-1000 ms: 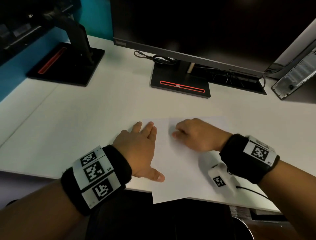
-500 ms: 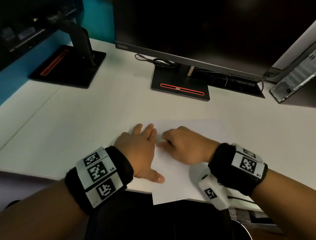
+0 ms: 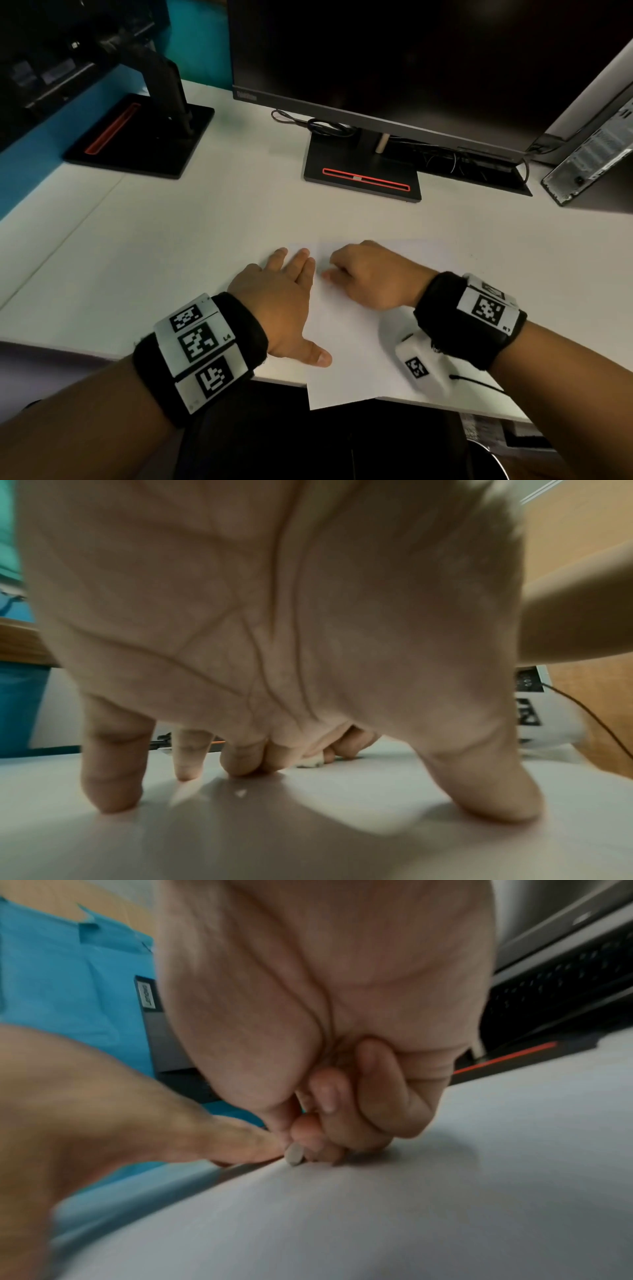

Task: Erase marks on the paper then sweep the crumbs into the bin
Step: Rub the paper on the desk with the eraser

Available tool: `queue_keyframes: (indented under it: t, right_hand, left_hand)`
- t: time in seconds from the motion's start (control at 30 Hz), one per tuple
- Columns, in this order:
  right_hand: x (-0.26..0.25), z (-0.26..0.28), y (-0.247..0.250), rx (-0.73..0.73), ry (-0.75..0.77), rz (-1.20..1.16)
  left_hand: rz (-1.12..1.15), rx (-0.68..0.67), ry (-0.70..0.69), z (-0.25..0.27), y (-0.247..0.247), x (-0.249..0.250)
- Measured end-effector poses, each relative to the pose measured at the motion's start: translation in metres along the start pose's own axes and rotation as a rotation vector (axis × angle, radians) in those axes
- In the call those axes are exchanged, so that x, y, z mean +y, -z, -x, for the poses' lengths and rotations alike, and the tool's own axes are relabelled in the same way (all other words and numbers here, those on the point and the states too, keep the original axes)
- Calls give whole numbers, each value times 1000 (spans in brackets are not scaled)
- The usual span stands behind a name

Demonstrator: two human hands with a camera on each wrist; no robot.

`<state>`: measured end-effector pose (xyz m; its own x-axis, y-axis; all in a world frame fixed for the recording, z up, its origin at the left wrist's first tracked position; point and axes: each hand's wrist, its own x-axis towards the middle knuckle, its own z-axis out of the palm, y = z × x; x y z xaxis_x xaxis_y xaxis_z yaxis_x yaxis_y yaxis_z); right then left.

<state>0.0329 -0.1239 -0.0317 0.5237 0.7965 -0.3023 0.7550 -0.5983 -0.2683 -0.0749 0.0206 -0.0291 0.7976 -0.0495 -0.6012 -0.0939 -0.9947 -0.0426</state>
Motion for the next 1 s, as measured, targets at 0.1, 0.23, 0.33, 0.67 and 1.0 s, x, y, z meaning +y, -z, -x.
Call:
queue_keyframes:
  t: [0.1,0.23,0.33,0.67,1.0]
  right_hand:
    - [3,-3,0,51,-50,10]
    - [-12,2,-8,-12,44,-49]
    - [4,-5,1,2,-55,-16]
    - [8,4,3,-64,-55,14]
    - [9,12,0,-55,-36,45]
  left_hand:
    - [0,2,-1,0,0,0]
    - [-1,1,3,1,0,0]
    - [-9,1,3,2,1,0]
    - [-12,-5,-1,2,1,0]
    - [-12,-15,0,3,2,0]
